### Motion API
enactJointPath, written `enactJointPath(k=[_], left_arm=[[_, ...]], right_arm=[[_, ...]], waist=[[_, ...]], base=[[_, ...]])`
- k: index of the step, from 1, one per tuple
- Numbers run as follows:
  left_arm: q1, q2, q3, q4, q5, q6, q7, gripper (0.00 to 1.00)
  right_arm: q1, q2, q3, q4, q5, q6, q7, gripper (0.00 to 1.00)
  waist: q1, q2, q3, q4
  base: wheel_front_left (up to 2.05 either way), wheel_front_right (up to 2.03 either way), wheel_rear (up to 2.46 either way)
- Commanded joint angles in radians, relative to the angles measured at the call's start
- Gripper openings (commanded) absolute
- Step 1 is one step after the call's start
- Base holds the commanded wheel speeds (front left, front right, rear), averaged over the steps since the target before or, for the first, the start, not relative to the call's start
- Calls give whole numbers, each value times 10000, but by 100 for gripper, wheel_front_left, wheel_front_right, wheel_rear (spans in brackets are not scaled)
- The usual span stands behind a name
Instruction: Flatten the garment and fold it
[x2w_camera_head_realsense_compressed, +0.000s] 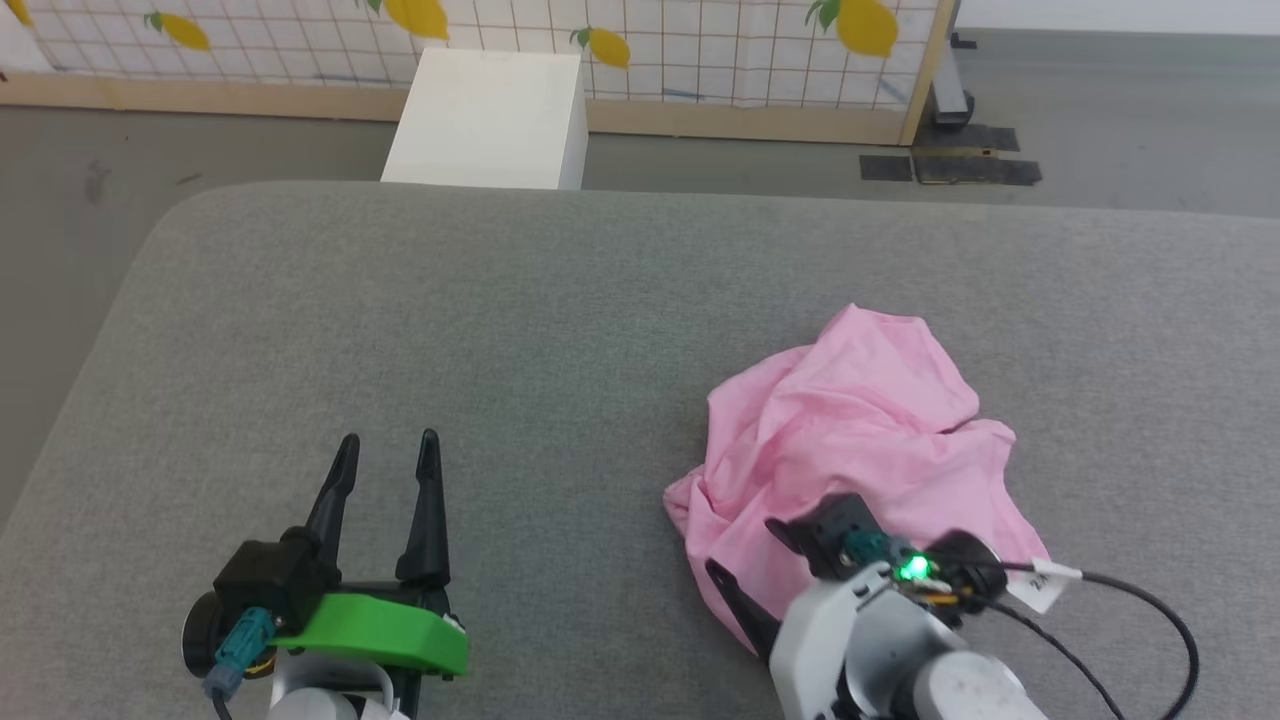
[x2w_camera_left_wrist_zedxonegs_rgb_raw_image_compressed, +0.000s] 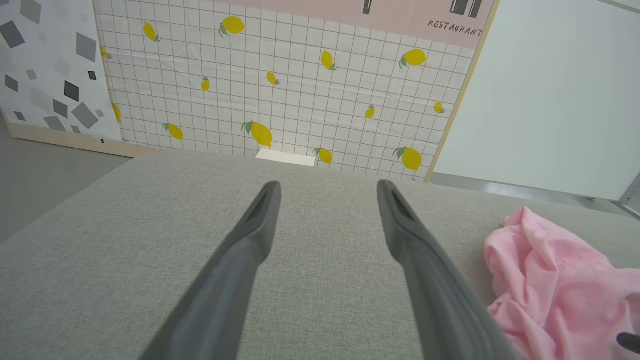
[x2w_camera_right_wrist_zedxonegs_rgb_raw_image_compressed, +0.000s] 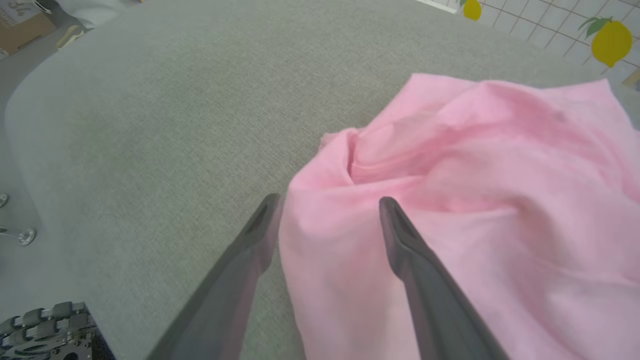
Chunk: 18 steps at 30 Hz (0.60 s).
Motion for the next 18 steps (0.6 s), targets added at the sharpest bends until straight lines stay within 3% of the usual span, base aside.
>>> enactJointPath(k=[1,5,13,14,15,16,17,18], left_arm=[[-194,-49,4,25,46,-84,-45,100],[-323,-69,-50,30,50,-121,-45,100],[-639,-84,-356,162,-129,-126,-45,100],[-669,-84,-412,171,-157,-106,-45,100],[-691,-85,-459,183,-178,-84,-45,100],[-702,-85,-495,191,-193,-68,-45,100],[-711,-85,-534,201,-207,-50,-45,100],[-713,-85,-557,213,-215,-38,-45,100]], right_arm=[[-394,45,140,102,3,-15,-10,100],[-1159,233,432,717,-74,-15,333,100],[-2395,415,1016,2815,-123,-15,2072,100],[-2502,422,1083,3011,-75,-15,2231,94],[-2604,427,1145,3155,-12,-15,2297,44],[-2674,431,1181,3213,99,-15,2265,16],[-2752,434,1191,3179,356,-15,2069,0],[-2810,436,1203,3130,590,-15,1895,0]], waist=[[0,0,173,170],[0,0,354,317],[0,0,641,707],[0,0,671,751],[0,0,684,778],[0,0,693,799],[0,0,701,818],[0,0,699,826]], base=[[0,0,0],[0,0,0],[0,0,0],[0,0,0],[0,0,0],[0,0,0],[0,0,0],[0,0,0]])
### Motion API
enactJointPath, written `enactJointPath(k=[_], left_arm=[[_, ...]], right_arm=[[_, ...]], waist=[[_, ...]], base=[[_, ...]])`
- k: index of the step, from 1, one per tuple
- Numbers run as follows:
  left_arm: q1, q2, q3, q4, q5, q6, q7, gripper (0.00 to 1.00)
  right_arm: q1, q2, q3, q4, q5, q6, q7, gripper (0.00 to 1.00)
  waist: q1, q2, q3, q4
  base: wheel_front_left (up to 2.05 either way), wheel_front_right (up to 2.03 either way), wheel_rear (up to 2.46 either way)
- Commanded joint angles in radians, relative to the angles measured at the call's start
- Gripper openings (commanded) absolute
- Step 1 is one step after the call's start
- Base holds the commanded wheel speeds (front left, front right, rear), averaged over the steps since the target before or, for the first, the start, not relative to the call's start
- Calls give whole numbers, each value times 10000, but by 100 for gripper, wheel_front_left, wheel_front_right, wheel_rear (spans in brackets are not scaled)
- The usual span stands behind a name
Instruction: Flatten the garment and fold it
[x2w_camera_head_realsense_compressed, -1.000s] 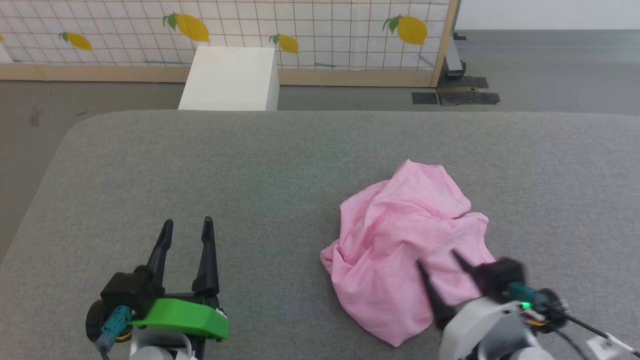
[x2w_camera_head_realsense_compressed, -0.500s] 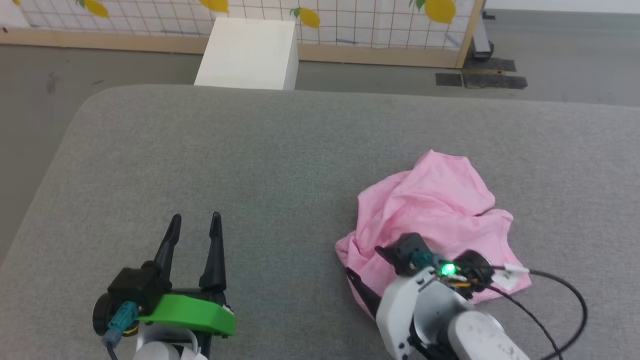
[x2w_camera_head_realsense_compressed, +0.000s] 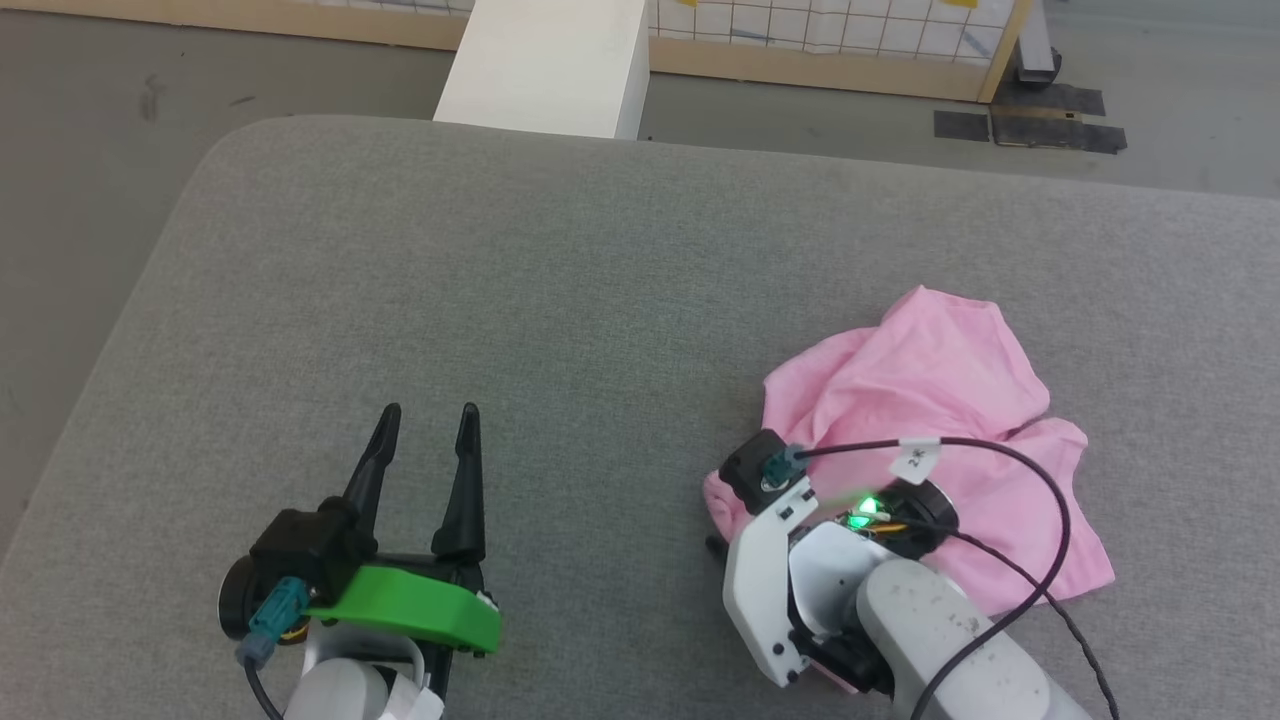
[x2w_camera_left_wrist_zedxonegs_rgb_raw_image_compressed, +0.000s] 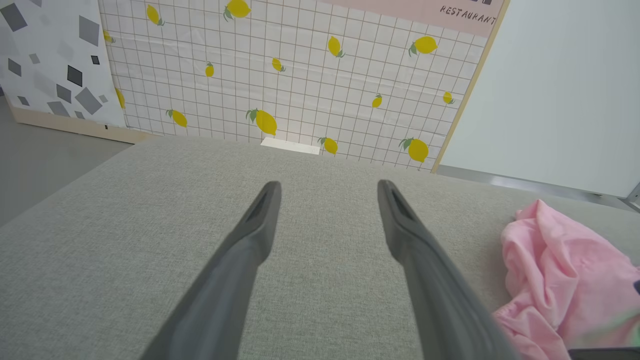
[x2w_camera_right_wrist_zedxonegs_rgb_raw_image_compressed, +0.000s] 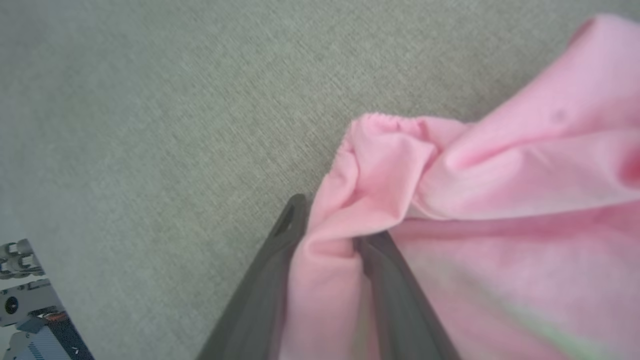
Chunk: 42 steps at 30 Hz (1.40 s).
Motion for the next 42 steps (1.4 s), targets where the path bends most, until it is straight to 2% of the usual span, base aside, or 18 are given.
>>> enactJointPath(k=[1,5,12,13,14,20,24,26,30,33,35,39,42], left_arm=[[-156,-36,-23,26,-131,45,-45,100],[-94,-36,14,82,-130,72,-45,100],[20,-37,61,131,-53,26,-45,100],[38,-37,45,147,-49,10,-45,100],[54,-37,27,165,-45,-3,-45,100],[165,-37,-18,211,-49,-40,-45,100],[278,-37,0,228,-37,-54,-45,100],[332,-37,15,228,-35,-61,-45,100],[439,-37,59,197,-21,-76,-45,100],[471,-37,90,141,-18,-78,-45,100],[456,-37,73,113,-16,-76,-45,100],[307,-37,19,85,-24,-73,-45,100],[173,-37,-9,62,-21,-79,-45,100]], right_arm=[[-168,28,80,-83,383,-15,-284,0],[-610,31,44,-697,1264,-15,-1512,0],[-1107,32,-441,-1425,1662,-15,-3244,0],[-1055,32,-465,-1331,1736,-15,-3361,39],[-990,32,-431,-1177,1754,-15,-3315,100],[-346,33,64,-516,2217,-15,-3083,100],[162,31,-42,-540,2447,-15,-3251,100],[457,-61,-416,-732,2317,-15,-3464,100],[1236,-328,-2030,-1217,1474,-15,-3815,100],[1796,-309,-3452,-1607,543,-15,-3580,100],[2068,-250,-4017,-1790,57,-15,-3146,100],[2241,-145,-4454,-2027,-485,-15,-2399,100],[2092,-99,-4299,-2041,-561,-15,-2069,100]], waist=[[0,0,16,28],[0,0,-96,-109],[0,0,-421,-413],[0,0,-475,-458],[0,0,-508,-479],[0,0,-668,-610],[0,0,-799,-682],[0,0,-859,-707],[0,0,-944,-774],[0,0,-910,-851],[0,0,-852,-886],[0,0,-665,-904],[0,0,-489,-906]], base=[[0,0,0],[0,0,0],[0,0,0],[0,0,0],[0,0,0],[0,0,0],[0,0,0],[0,0,0],[0,0,0],[0,0,0],[0,0,0],[0,0,0],[0,0,0]])
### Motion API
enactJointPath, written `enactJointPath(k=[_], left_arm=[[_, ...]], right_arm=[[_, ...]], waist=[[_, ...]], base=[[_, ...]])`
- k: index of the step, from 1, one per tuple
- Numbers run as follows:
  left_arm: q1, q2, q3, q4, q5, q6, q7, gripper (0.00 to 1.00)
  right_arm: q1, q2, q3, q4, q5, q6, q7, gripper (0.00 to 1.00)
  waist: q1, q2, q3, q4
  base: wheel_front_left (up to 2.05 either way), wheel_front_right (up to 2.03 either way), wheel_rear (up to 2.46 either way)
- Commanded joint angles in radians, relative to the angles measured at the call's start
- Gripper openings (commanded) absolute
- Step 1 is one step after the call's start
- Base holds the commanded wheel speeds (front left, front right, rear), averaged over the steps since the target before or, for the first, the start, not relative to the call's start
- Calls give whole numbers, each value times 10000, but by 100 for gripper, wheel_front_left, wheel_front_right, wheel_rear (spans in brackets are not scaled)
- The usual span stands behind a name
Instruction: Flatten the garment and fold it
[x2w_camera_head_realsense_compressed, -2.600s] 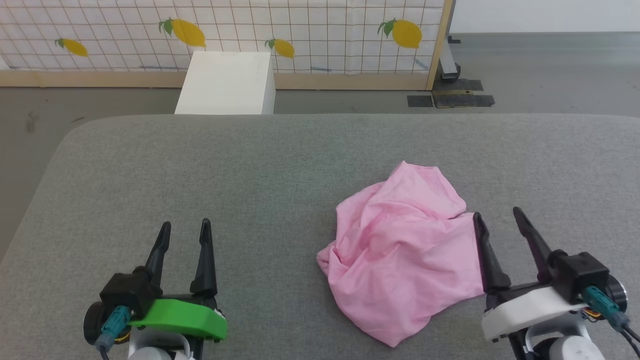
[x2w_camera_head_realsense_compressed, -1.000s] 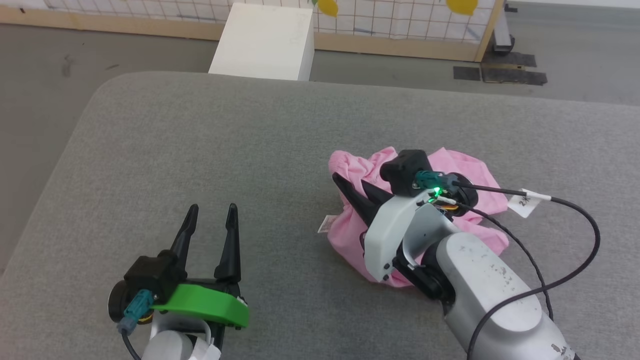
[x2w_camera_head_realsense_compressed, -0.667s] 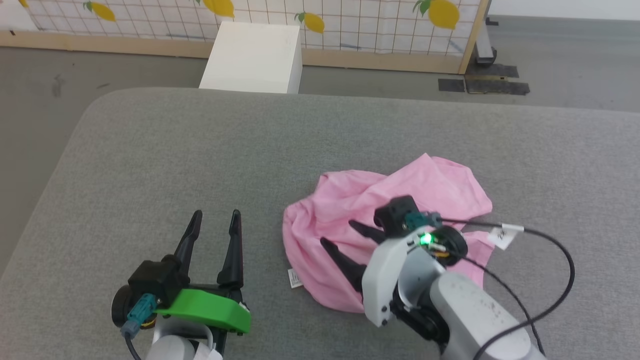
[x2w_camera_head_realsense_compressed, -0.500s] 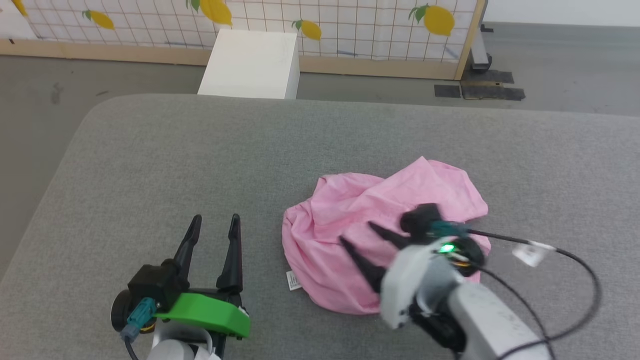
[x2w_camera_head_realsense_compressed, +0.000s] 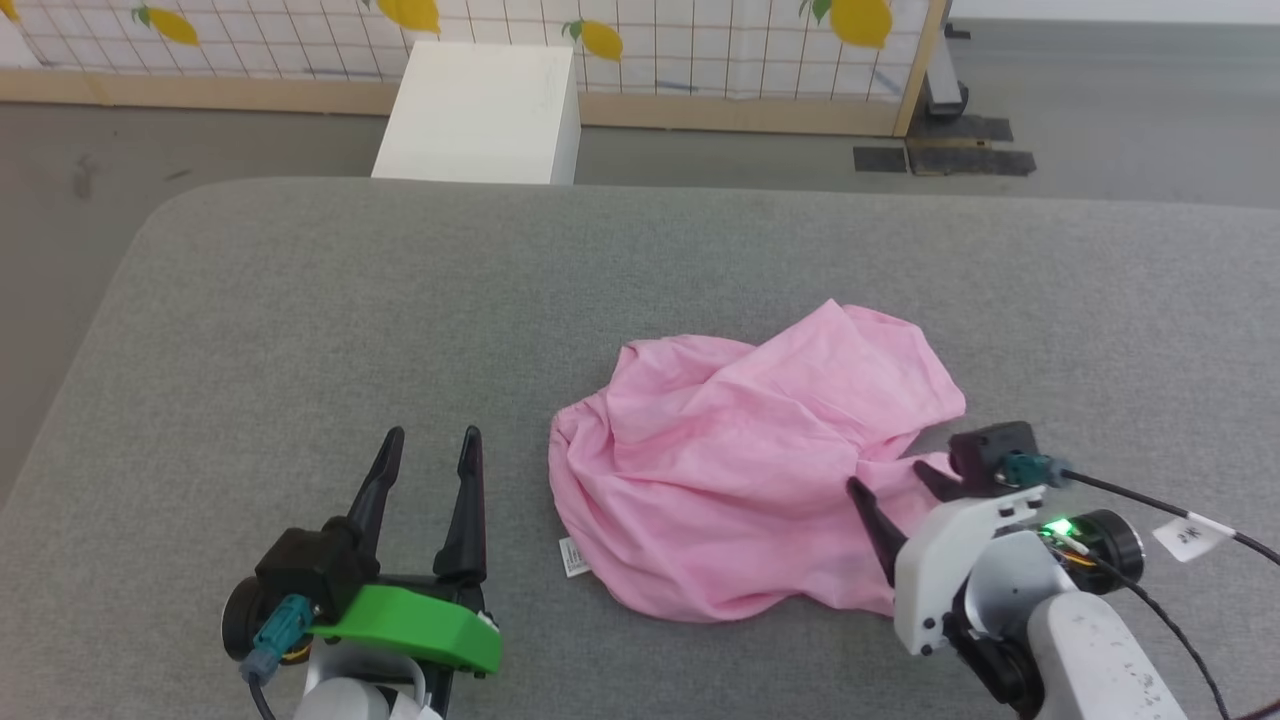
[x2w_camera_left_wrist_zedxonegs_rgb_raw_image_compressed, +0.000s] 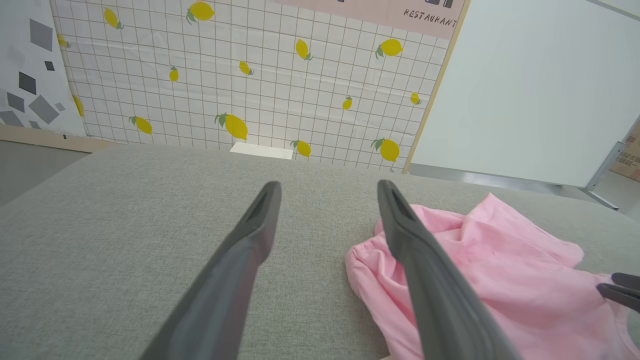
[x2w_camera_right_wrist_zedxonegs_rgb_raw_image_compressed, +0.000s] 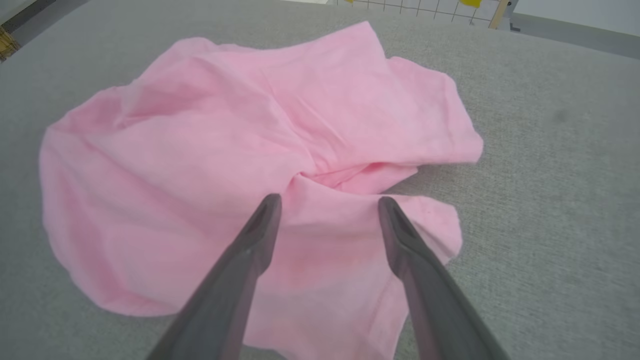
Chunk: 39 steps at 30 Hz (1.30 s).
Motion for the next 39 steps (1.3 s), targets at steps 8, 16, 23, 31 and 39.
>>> enactJointPath(k=[8,16,23,31,39], left_arm=[[-385,-22,-8,-38,-42,-50,-45,100],[-464,-22,-4,11,-48,-40,-45,100],[-273,-22,18,41,-106,23,-45,100],[-83,-22,95,6,-144,45,-45,100],[-271,-22,-163,135,-334,-37,-45,100]], right_arm=[[-730,-4,709,624,-120,-15,851,100],[-883,-111,766,1111,131,-15,1296,0],[721,-302,-768,74,-93,-15,2199,0],[3092,54,-3672,-2555,-916,-15,3566,0],[2989,180,-4130,-3689,148,-15,1260,100]], waist=[[0,0,479,105],[0,0,592,148],[0,0,254,99],[0,0,-27,-200],[0,0,-30,-582]], base=[[0,0,0],[0,0,0],[0,0,0],[0,0,0],[0,0,0]])
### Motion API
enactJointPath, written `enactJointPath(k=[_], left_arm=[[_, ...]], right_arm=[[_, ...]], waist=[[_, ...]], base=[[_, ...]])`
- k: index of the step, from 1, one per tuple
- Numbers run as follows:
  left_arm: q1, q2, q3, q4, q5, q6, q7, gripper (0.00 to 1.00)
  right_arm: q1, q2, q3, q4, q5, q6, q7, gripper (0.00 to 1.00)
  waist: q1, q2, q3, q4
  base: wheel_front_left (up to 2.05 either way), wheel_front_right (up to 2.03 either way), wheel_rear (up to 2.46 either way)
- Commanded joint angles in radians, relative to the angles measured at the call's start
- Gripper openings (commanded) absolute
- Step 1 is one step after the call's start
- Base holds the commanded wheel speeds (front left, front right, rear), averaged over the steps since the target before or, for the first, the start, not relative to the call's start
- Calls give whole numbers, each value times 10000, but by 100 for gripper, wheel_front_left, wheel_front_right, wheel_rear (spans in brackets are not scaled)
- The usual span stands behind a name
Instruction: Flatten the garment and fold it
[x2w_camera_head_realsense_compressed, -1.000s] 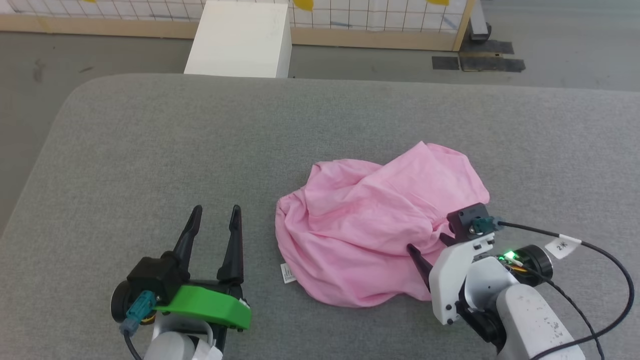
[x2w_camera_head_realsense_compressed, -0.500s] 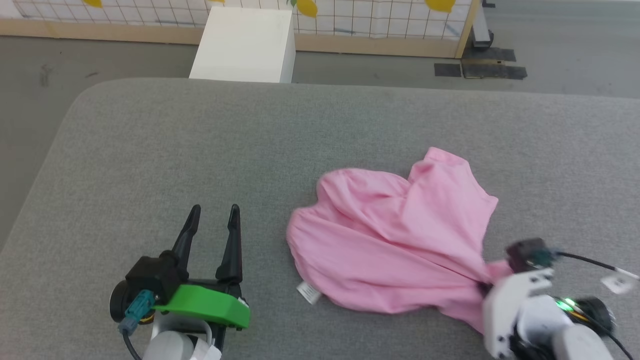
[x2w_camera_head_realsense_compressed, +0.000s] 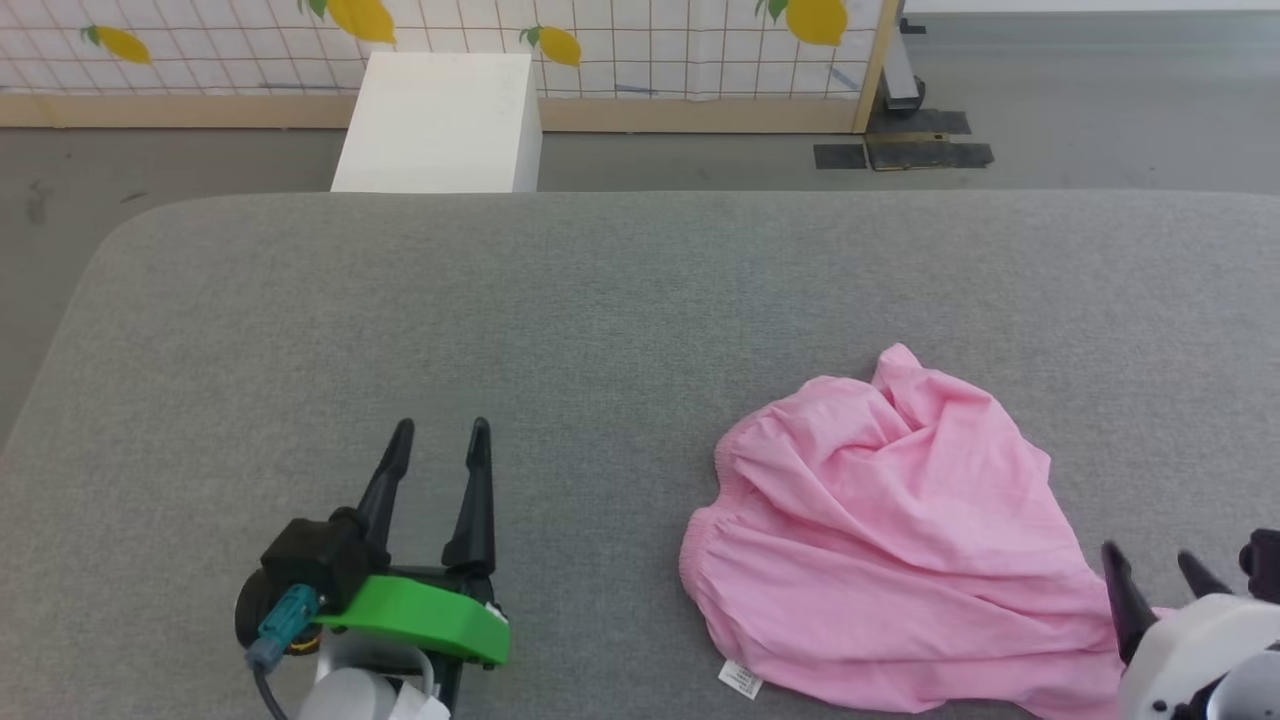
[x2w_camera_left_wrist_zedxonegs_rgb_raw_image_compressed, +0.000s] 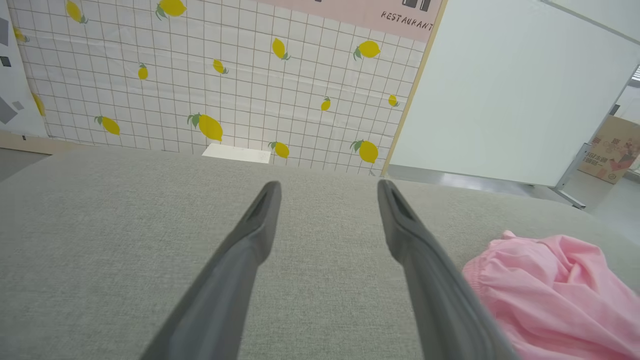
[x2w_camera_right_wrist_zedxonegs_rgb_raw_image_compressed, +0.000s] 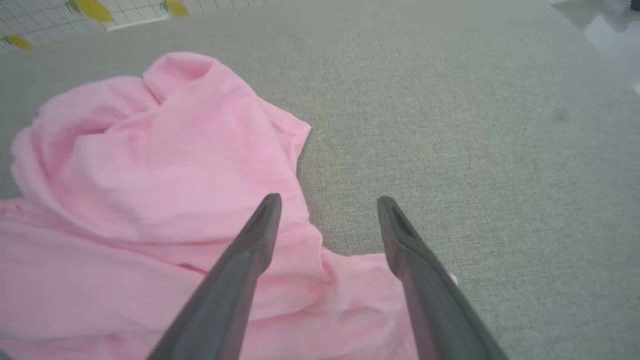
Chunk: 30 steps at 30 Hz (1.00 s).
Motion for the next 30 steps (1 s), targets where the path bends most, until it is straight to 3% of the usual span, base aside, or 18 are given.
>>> enactJointPath(k=[1,5,9,17,24,29,30], left_arm=[[-174,-22,-172,100,-108,-68,-45,100],[-836,-22,-1119,682,-435,-141,3,100],[-1943,-22,-2300,1591,-1144,-11,756,100],[-4149,-22,-4368,3839,-2538,761,3415,100],[-5516,-22,-5470,5604,-2833,1734,5773,100],[-5969,-22,-5963,6124,-3331,1604,6987,100],[-6041,-22,-6080,6166,-3406,1529,7113,60]], right_arm=[[-198,30,215,-86,54,-17,-618,100],[-334,31,787,-26,36,-17,-1873,100],[-513,32,1137,119,126,-17,-2518,100],[-867,33,1578,250,217,-17,-2821,100],[-1035,33,1803,259,336,-17,-2926,100],[-1090,33,1900,300,442,-17,-3017,100],[-1104,33,1926,315,473,-17,-3037,100]], waist=[[0,0,6,-138],[0,0,128,-342],[0,0,312,-558],[0,0,791,-1127],[0,0,1128,-1575],[0,0,1265,-1673],[0,0,1288,-1670]], base=[[0,0,0],[0,0,0],[0,0,0],[0,0,0],[0,0,0],[0,0,0],[0,0,0]])
